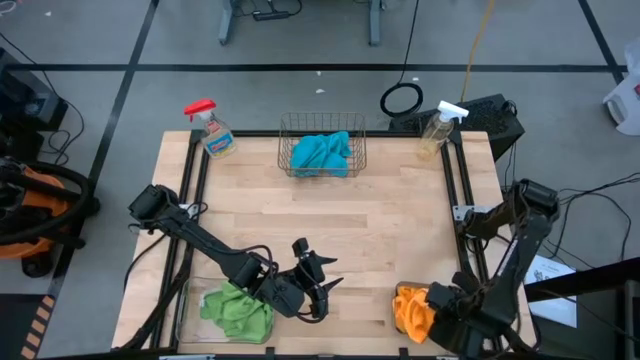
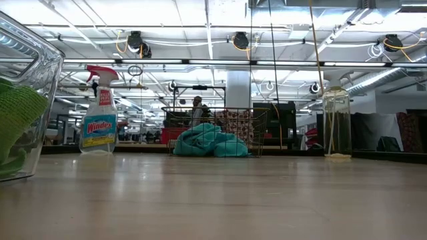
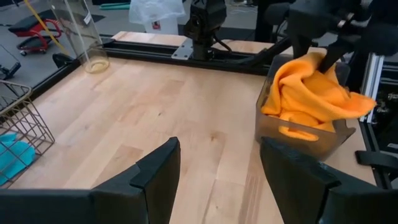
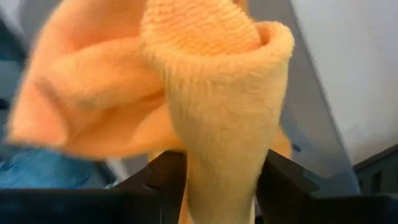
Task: Sort microfiber towel by color & place in baskets
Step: Put the yellow microfiber cloth into the black bin
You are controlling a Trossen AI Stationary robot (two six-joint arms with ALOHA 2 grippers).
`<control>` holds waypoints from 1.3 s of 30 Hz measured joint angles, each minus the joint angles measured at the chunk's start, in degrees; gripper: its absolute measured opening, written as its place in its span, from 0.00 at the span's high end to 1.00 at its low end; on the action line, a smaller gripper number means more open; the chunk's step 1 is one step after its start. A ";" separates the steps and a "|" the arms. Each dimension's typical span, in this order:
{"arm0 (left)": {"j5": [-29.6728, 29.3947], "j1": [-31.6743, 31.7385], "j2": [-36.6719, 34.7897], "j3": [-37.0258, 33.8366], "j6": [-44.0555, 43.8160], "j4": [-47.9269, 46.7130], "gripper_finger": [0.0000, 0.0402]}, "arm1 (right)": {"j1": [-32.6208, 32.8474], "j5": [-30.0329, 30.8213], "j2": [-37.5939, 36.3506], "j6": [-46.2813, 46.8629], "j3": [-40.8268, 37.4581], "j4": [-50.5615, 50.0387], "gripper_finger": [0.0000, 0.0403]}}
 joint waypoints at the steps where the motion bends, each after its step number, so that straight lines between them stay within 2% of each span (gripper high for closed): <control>1: 0.00 0.00 0.00 0.00 0.00 0.02 0.44 | 0.47 0.17 -0.60 -0.08 0.02 0.35 0.60; 7: 0.00 0.00 0.00 0.00 0.02 0.00 0.44 | 3.43 0.33 -4.40 -1.79 0.02 0.36 0.57; 10: 0.01 0.00 0.00 0.00 0.04 -0.07 0.44 | 5.30 4.11 -6.76 -2.94 0.02 0.29 0.58; 12: 0.00 0.00 0.00 0.00 0.04 -0.04 0.44 | 6.61 9.76 -8.39 -4.21 0.02 0.29 0.59; 16: 0.02 0.00 0.00 0.00 0.04 -0.02 0.44 | 8.83 28.79 -9.56 -11.65 0.02 2.21 0.63; 19: 0.00 0.00 0.00 0.00 0.07 -0.02 0.44 | 9.51 37.55 -8.91 -24.22 -2.05 10.45 0.71; 22: 0.00 0.00 0.00 0.00 0.11 0.00 0.44 | 10.01 43.55 -7.49 -35.34 -6.91 22.17 0.84; 24: 0.00 0.00 0.00 0.00 0.11 0.00 0.44 | 10.01 45.60 -6.97 -38.98 -10.77 29.91 0.94; 26: 0.01 0.00 0.00 0.00 0.11 -0.01 0.44 | 9.91 47.76 -6.57 -38.80 -15.04 35.91 0.98; 30: 0.00 0.00 0.00 0.00 0.11 -0.04 0.44 | 9.93 54.52 -6.33 -33.40 -23.78 45.40 0.99; 35: 0.00 0.00 0.00 0.00 0.11 -0.24 0.44 | 9.93 54.17 -6.28 -35.02 -32.75 58.20 1.00; 39: 0.00 0.00 0.00 0.00 0.13 -0.26 0.44 | 9.91 53.76 -6.09 -36.66 -35.84 62.32 1.00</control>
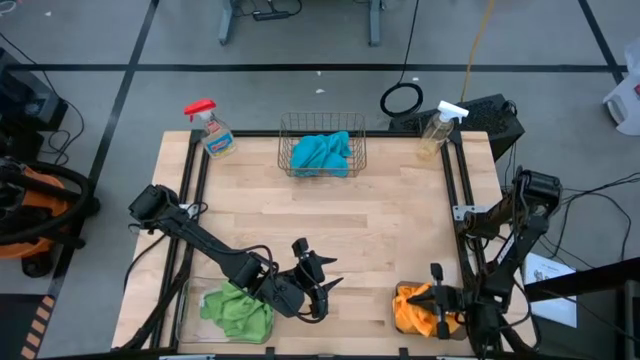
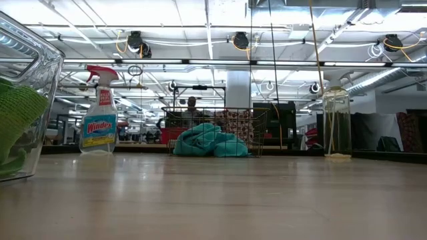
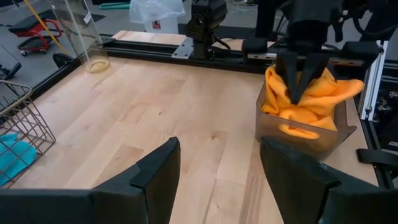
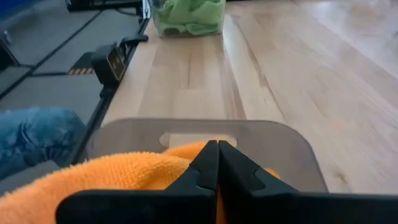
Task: Sort microfiber towel by color & place in baskets
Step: Put the yellow microfiber cloth into the black bin, then return to Home Position
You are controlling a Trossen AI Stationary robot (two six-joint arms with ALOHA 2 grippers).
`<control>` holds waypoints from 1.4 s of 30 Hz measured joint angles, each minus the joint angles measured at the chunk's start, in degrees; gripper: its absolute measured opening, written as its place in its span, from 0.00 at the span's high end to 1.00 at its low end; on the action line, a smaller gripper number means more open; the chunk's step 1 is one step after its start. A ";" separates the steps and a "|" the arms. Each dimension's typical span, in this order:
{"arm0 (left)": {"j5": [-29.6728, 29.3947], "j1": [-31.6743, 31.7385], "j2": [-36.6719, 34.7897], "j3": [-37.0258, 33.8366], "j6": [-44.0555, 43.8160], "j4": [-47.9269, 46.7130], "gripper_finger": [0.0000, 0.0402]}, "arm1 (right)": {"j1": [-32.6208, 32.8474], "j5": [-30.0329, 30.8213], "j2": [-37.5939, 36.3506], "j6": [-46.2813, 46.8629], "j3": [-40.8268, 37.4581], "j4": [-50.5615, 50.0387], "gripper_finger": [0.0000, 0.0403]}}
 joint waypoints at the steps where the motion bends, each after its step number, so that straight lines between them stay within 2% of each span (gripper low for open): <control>1: 0.01 0.00 0.00 0.00 0.00 -0.01 0.44 | 0.00 -0.39 0.24 -0.43 -0.07 -0.02 1.00; 10: -0.25 0.10 0.00 0.00 0.31 -0.12 0.44 | 0.00 -4.53 4.91 -2.32 -0.07 0.49 1.00; 16: -0.37 0.54 0.00 0.00 0.31 -0.16 0.44 | -0.23 -3.76 7.89 -2.51 0.08 0.93 1.00; 22: -0.39 0.85 0.00 0.00 0.31 -0.18 0.44 | -0.50 -5.06 6.67 -3.54 0.03 0.81 1.00; 26: -0.39 0.85 0.00 0.00 0.60 0.02 0.44 | -0.55 -7.19 2.40 -5.32 -0.31 -0.26 1.00; 34: -0.13 1.78 0.00 0.00 8.30 1.72 0.44 | -1.57 -4.20 -8.87 -10.53 -0.27 -0.09 1.00; 38: 3.38 3.86 -0.54 0.00 14.95 2.35 0.44 | -5.11 -3.08 -17.41 -21.55 -0.23 0.24 1.00; 42: 7.04 7.14 -2.15 0.00 21.28 2.41 0.44 | -10.95 -3.26 -25.83 -37.75 -0.18 0.28 1.00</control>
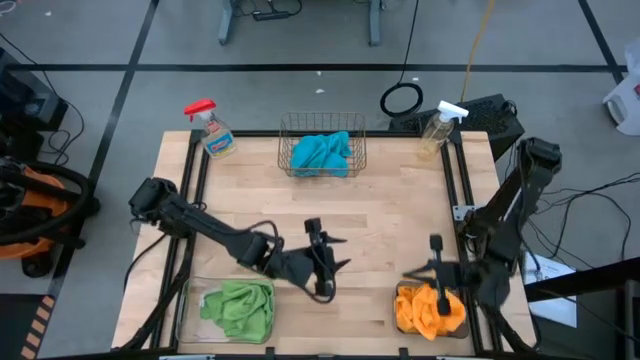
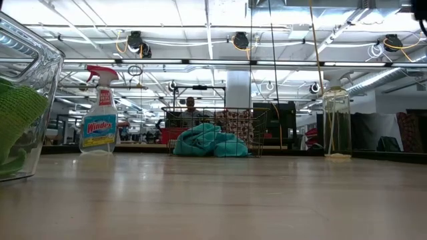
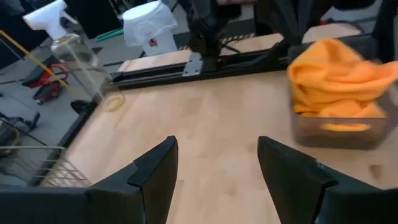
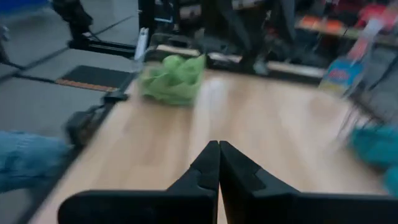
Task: Sort microfiber towel by color & place in baskets
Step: Return to Home Position
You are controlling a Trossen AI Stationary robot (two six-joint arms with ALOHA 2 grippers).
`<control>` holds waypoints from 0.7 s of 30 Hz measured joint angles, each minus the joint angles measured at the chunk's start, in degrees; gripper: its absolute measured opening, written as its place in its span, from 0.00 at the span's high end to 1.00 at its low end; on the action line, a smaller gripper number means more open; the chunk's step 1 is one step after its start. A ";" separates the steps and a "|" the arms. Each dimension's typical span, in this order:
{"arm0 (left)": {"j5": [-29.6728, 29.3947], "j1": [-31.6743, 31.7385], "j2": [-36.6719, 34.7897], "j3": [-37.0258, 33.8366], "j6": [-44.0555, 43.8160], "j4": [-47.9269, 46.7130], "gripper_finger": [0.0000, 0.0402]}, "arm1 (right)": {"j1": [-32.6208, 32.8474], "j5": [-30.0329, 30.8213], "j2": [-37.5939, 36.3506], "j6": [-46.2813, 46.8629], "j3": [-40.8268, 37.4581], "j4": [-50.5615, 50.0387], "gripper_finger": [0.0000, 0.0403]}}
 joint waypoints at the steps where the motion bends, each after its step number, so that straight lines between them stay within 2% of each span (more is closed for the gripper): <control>1: 0.37 0.79 -0.51 0.00 0.94 -0.45 0.44 | -1.78 -0.99 -1.96 -4.32 0.00 0.00 1.00; 5: 0.88 3.78 -3.03 -0.19 2.53 -3.43 0.46 | -10.25 -9.91 -8.68 -17.50 0.00 0.01 1.00; 10: 3.48 6.82 -5.62 -2.70 3.18 -4.47 0.58 | -20.83 -21.90 -13.35 -28.53 0.02 -0.36 1.00; 16: 5.22 9.83 -7.88 -7.55 3.15 -3.51 0.76 | -31.61 -35.05 -14.16 -33.38 0.02 0.01 1.00; 21: 10.51 11.23 -10.05 -14.00 2.95 1.16 0.91 | -37.93 -41.72 -14.06 -34.73 -2.79 1.70 1.00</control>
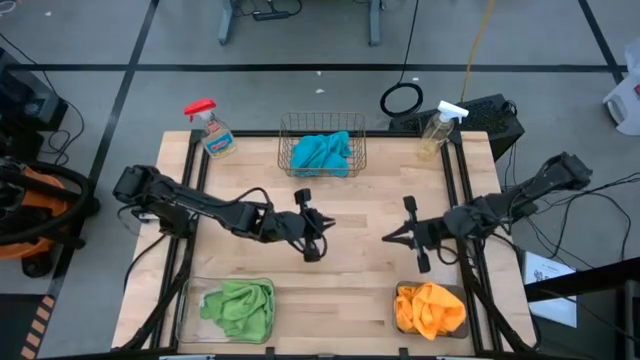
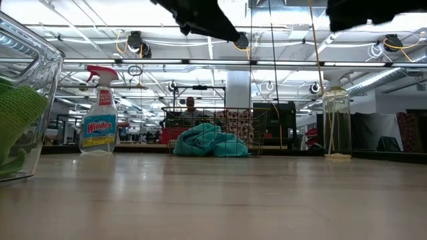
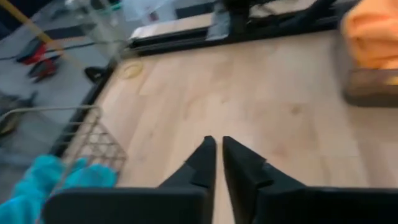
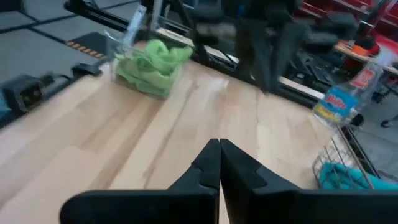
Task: Sort microfiber towel by color & place in baskets
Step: Return to Home Position
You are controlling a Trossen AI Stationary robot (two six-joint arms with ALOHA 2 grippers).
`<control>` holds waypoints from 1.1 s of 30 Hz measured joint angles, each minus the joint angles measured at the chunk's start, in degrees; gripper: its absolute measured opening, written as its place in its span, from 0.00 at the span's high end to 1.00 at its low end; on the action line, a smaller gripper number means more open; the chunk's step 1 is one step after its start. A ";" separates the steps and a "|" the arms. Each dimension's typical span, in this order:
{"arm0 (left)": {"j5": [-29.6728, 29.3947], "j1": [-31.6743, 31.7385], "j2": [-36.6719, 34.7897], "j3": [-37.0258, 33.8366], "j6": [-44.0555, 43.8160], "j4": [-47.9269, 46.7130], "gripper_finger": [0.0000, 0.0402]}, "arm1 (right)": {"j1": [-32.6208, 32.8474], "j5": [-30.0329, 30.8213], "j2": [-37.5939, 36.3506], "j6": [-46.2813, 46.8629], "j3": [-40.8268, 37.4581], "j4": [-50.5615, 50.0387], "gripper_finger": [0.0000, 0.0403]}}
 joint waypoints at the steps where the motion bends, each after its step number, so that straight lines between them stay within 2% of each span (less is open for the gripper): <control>1: 1.36 0.15 -0.65 -1.37 0.34 1.61 0.94 | -1.02 -0.40 -0.02 -0.09 -1.32 1.47 1.00; 4: 8.55 0.56 -2.57 -6.67 4.98 8.66 0.99 | -3.72 -2.85 -0.32 -0.08 -5.39 6.68 1.00; 6: 13.45 1.09 -3.56 -11.11 8.67 13.83 0.98 | -4.90 -4.78 -0.53 -0.08 -8.23 10.29 1.00; 8: 15.77 2.06 -5.07 -15.20 8.81 17.23 0.98 | -5.70 -6.06 -0.91 -0.06 -10.78 13.15 1.00; 15: 16.75 4.96 -11.13 -25.15 5.81 22.91 0.99 | -7.13 -6.08 -3.06 1.81 -18.98 19.86 1.00; 23: 17.30 6.92 -16.51 -33.85 6.04 26.90 0.99 | -8.21 -6.07 -3.82 6.36 -28.69 34.70 1.00; 33: 17.17 7.14 -22.11 -39.97 2.62 27.57 0.99 | -8.21 -7.63 -4.34 9.67 -28.57 32.07 1.00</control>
